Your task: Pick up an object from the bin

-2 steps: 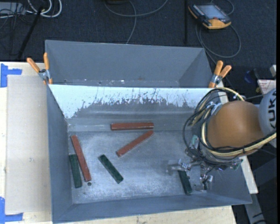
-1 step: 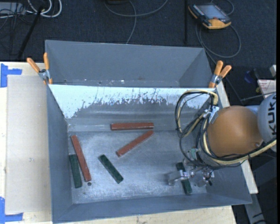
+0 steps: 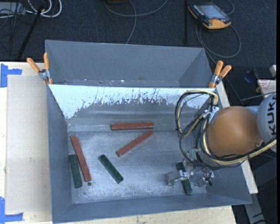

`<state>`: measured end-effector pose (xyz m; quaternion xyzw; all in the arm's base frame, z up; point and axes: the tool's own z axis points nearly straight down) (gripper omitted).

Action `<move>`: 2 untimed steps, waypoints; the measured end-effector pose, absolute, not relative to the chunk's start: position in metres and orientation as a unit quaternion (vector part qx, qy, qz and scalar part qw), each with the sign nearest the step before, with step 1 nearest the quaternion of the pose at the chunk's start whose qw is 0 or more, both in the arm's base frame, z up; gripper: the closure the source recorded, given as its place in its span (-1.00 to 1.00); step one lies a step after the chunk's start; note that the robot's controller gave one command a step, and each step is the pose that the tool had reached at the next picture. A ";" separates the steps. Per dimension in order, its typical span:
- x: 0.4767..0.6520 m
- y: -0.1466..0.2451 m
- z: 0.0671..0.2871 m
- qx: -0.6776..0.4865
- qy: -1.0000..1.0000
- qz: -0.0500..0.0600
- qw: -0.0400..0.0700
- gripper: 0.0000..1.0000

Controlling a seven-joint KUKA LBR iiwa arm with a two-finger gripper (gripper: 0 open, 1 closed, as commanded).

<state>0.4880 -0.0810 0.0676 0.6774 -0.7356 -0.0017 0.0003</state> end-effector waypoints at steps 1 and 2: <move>0.488 -0.081 0.068 0.676 -0.737 -0.002 0.000 1.00; 0.489 -0.080 0.138 0.675 -0.738 0.001 -0.002 1.00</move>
Offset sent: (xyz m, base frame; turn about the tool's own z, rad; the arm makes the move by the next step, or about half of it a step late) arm 0.0000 0.0000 0.0000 0.0000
